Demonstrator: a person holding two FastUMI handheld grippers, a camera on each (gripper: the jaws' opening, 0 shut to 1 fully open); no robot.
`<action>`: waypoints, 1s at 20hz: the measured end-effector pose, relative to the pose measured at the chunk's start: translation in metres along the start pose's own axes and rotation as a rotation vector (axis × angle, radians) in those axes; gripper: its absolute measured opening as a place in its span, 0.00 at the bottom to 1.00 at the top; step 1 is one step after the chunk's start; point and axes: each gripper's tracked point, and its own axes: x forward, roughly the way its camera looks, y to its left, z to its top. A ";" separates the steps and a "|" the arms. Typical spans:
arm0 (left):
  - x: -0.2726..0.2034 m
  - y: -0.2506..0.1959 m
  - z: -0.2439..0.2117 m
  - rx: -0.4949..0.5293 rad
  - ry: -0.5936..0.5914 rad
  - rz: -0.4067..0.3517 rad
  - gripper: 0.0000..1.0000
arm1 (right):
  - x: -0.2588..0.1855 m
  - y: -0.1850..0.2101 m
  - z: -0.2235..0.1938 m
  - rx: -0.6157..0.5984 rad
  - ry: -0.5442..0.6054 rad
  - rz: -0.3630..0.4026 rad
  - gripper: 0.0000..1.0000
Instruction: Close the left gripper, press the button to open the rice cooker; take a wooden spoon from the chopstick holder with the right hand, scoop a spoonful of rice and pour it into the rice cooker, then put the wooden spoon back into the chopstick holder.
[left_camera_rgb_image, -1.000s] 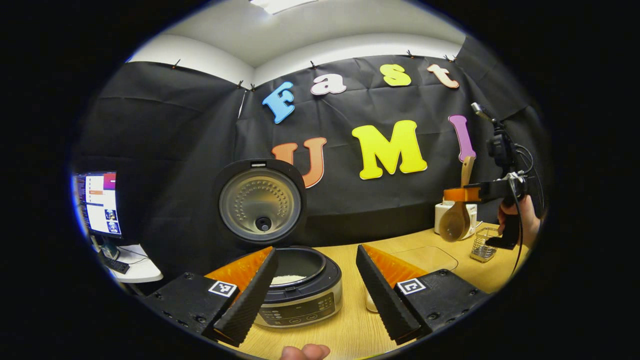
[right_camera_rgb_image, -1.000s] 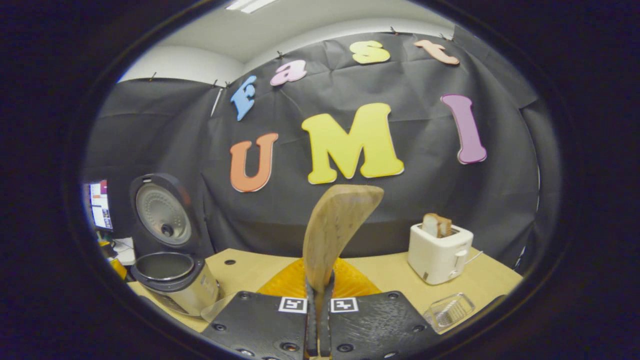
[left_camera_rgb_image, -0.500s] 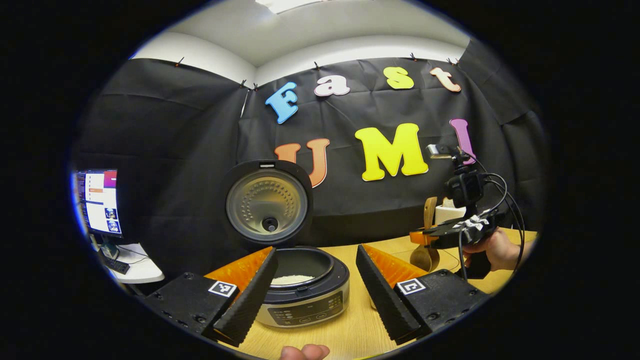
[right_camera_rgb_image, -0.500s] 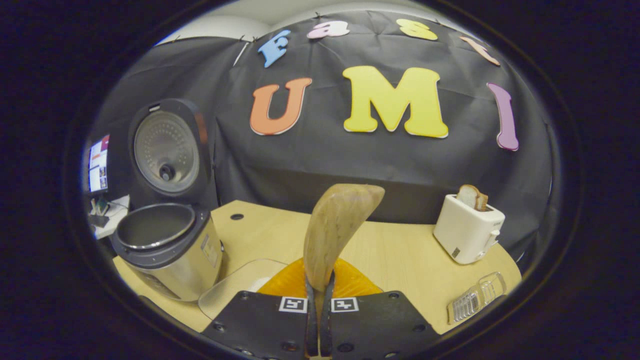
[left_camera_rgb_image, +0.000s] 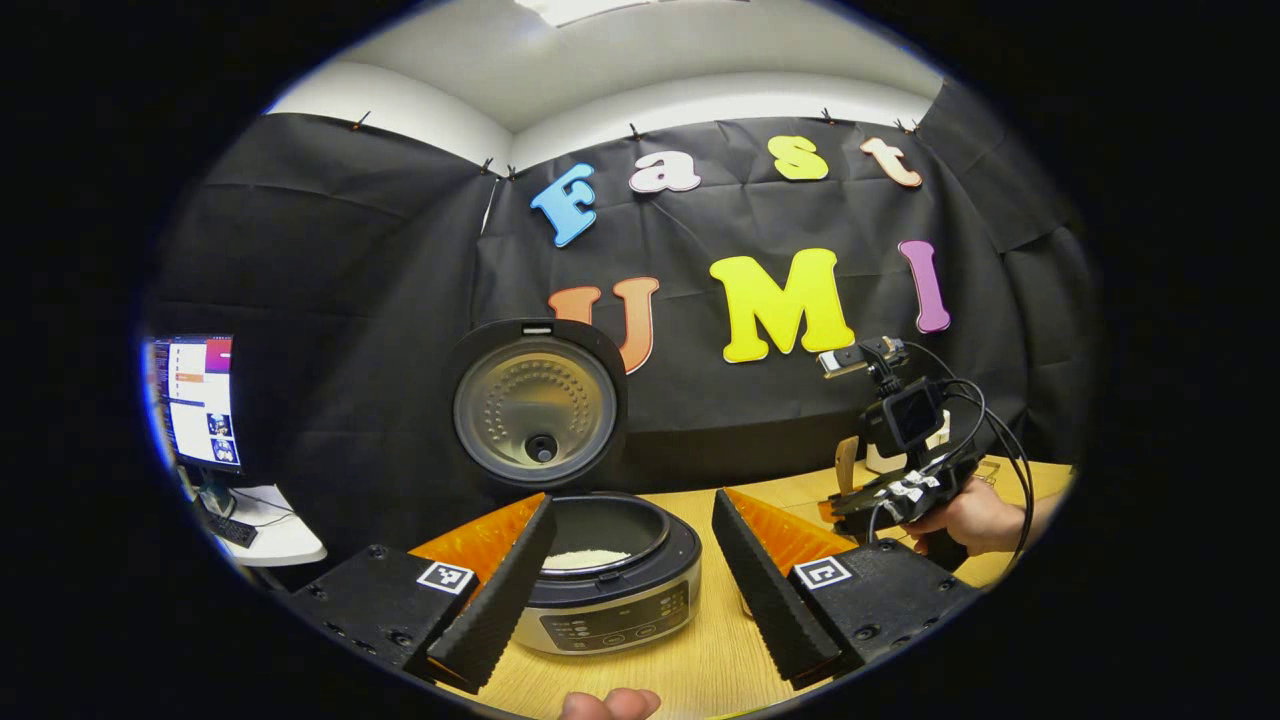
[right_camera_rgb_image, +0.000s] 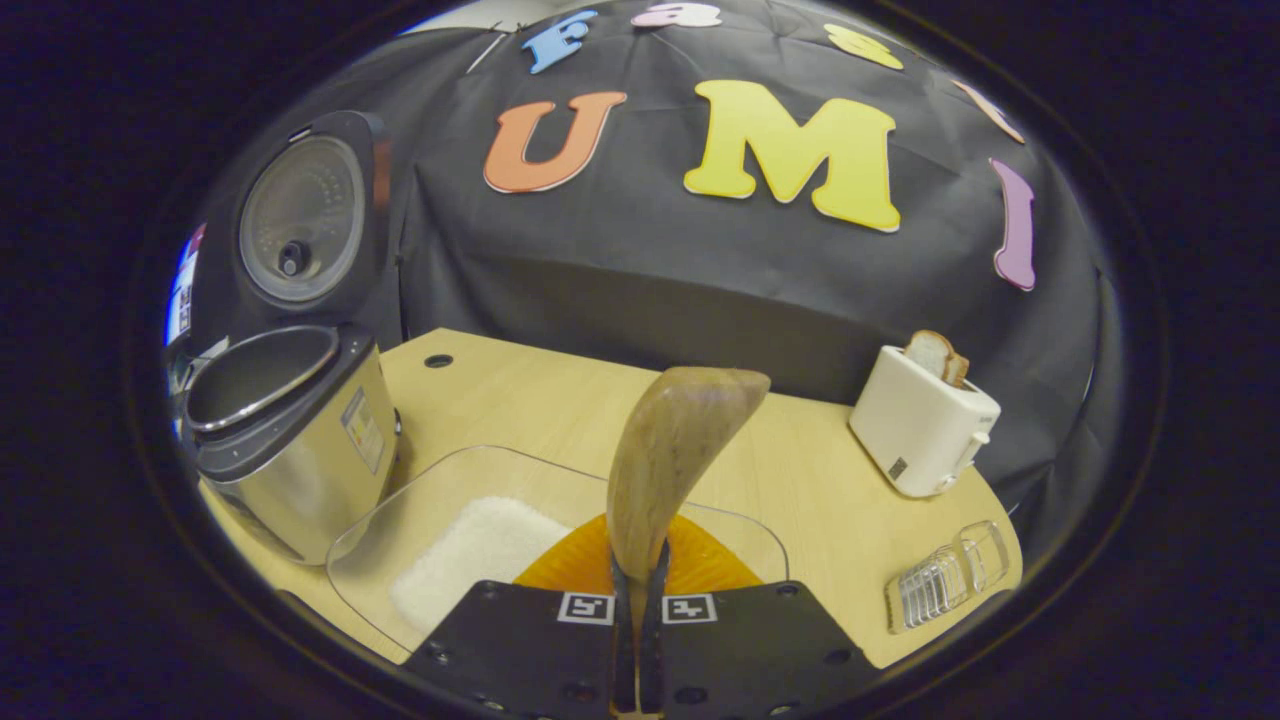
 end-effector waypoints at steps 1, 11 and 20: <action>0.000 0.001 0.000 -0.005 -0.002 0.000 1.00 | 0.000 0.001 0.000 0.001 -0.004 -0.006 0.02; -0.004 0.008 0.005 -0.025 -0.013 -0.003 1.00 | -0.005 0.059 -0.005 0.066 0.002 0.118 0.02; -0.010 0.035 0.004 -0.048 -0.014 0.055 1.00 | -0.004 0.086 0.002 0.202 0.012 0.245 0.03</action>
